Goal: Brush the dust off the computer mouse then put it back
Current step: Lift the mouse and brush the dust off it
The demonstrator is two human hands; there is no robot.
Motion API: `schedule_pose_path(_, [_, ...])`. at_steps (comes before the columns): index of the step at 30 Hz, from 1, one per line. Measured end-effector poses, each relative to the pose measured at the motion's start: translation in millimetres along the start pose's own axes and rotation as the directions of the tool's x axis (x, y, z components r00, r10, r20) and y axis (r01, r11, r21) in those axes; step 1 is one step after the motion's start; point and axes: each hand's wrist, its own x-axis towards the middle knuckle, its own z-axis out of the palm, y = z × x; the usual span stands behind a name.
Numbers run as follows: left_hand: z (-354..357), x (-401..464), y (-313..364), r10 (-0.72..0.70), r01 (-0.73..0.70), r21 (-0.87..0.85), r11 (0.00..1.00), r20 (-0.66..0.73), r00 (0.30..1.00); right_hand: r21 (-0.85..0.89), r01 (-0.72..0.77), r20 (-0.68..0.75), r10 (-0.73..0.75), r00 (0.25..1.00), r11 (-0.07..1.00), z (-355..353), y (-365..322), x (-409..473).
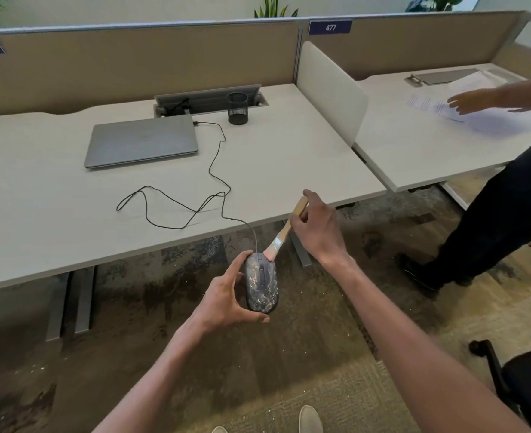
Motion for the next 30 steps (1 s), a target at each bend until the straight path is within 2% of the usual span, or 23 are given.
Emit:
schedule_pose_path(4, [1, -1, -3, -0.014, 0.013, -0.022, 1.000, -0.010, 1.000, -0.092, -0.005, 0.001, 0.005, 1.000, 0.996, -5, 13, -3])
schedule_pose_path(12, [7, -1, -5, -0.026, 0.026, -0.022, 0.999, 0.001, 1.000, 0.136, 0.021, -0.061, -0.013, 0.998, 0.990, -4, -2, -20])
schedule_pose_path(22, [6, -6, -6, -0.046, 0.044, -0.053, 0.998, -0.039, 0.998, 0.041, 0.010, -0.071, -0.007, 0.997, 0.999, -3, 17, -39])
schedule_pose_path(30, [7, -9, 3, -0.039, 0.037, -0.053, 0.998, -0.020, 0.999, 0.147, 0.055, -0.137, -0.034, 0.990, 0.988, -12, 4, -41])
